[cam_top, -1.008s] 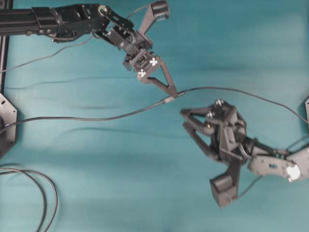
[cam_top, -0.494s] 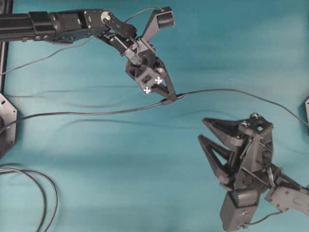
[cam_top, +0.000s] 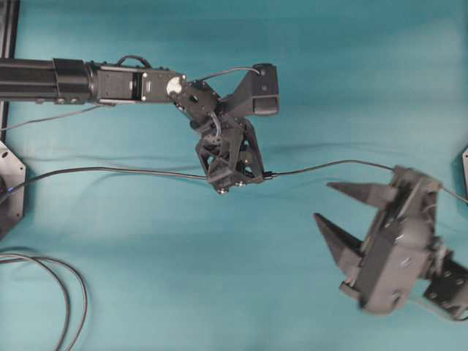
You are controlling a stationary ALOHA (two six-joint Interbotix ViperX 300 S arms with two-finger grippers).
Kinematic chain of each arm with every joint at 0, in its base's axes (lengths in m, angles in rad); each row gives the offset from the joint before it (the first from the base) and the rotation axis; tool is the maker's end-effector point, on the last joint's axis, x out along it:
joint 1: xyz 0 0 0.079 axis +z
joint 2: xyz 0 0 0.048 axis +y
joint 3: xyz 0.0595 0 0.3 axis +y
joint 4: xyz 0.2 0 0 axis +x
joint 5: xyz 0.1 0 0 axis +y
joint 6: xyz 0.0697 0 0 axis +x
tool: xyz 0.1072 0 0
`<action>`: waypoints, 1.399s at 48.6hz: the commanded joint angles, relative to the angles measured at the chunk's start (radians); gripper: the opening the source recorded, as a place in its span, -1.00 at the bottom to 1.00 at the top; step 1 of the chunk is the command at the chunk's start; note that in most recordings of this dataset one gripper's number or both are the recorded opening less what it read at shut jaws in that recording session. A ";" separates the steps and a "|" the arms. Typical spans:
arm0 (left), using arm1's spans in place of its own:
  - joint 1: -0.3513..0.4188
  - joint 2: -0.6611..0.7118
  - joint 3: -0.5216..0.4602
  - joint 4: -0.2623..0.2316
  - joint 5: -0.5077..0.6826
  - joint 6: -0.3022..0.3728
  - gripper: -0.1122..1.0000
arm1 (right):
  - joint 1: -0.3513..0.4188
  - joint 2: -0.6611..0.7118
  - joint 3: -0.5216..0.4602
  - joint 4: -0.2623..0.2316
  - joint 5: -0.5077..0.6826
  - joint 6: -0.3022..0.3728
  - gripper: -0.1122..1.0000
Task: Insert the USB using both arms.
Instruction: 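Open the right gripper and withdraw it from the joined cables, then lower the joined connector to the table and open the left gripper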
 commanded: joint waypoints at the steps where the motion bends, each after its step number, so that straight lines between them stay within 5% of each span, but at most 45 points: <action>1: -0.023 -0.031 0.005 0.037 -0.057 -0.023 -0.30 | 0.000 -0.075 0.009 0.000 0.003 0.055 0.37; 9: -0.071 0.000 0.014 0.103 -0.121 -0.026 -0.30 | -0.002 -0.169 0.060 0.000 0.003 0.144 0.37; 21: -0.109 0.046 0.015 0.123 -0.192 -0.026 -0.30 | -0.002 -0.290 0.150 0.000 0.002 0.242 0.37; 39: -0.147 0.061 0.005 0.264 -0.239 -0.025 -0.30 | -0.028 -0.318 0.201 -0.003 -0.037 0.258 0.38; 48: -0.147 0.061 -0.003 0.267 -0.239 -0.028 -0.29 | -0.040 -0.319 0.202 -0.008 -0.049 0.255 0.38; 59: -0.149 0.000 0.003 0.276 -0.261 -0.028 0.74 | -0.040 -0.327 0.202 -0.008 -0.051 0.253 0.38; 68: -0.149 -0.121 0.069 0.313 -0.265 -0.028 0.70 | -0.040 -0.368 0.221 -0.011 -0.051 0.253 0.38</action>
